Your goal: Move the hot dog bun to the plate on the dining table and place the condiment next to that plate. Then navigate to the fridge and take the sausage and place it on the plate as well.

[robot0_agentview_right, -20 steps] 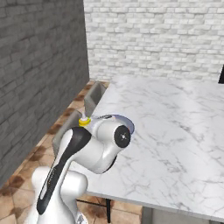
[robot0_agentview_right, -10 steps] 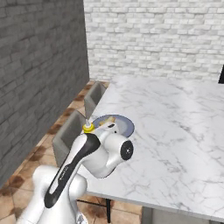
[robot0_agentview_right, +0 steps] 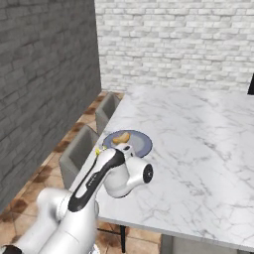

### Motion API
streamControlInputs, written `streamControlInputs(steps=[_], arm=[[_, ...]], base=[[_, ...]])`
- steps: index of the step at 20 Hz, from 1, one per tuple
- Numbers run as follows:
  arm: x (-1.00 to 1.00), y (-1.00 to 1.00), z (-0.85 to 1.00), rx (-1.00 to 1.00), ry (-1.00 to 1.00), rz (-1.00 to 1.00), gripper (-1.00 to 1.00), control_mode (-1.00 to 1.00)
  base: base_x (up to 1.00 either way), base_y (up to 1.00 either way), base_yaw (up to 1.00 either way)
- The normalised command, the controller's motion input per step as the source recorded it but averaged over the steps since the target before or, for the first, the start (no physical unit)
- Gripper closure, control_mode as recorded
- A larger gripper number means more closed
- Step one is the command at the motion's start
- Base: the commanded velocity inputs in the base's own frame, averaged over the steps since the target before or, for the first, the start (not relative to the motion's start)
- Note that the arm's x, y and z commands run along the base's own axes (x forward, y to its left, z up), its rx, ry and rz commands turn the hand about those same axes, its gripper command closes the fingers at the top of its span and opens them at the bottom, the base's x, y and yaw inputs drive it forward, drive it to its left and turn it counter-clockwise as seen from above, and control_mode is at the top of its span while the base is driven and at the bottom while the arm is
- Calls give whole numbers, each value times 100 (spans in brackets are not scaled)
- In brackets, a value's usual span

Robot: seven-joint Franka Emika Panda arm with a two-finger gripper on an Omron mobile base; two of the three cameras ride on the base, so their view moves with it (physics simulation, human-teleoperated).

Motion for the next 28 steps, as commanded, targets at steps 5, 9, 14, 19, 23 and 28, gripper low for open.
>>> streamControlInputs(steps=[5,9,14,19,23,28], arm=[[52,-8,-26,1,0,9,100,-100],[47,-21,-25,0,0,9,100,-100],[26,-17,-29,0,-4,9,100,-100],[16,-1,-20,0,-4,3,100,-100],[22,0,-11,0,0,0,100,-100],[10,0,-9,0,0,-1,100,-100]], base=[[0,0,0],[0,0,0],[0,0,0],[0,0,0],[0,0,0],[0,0,0]])
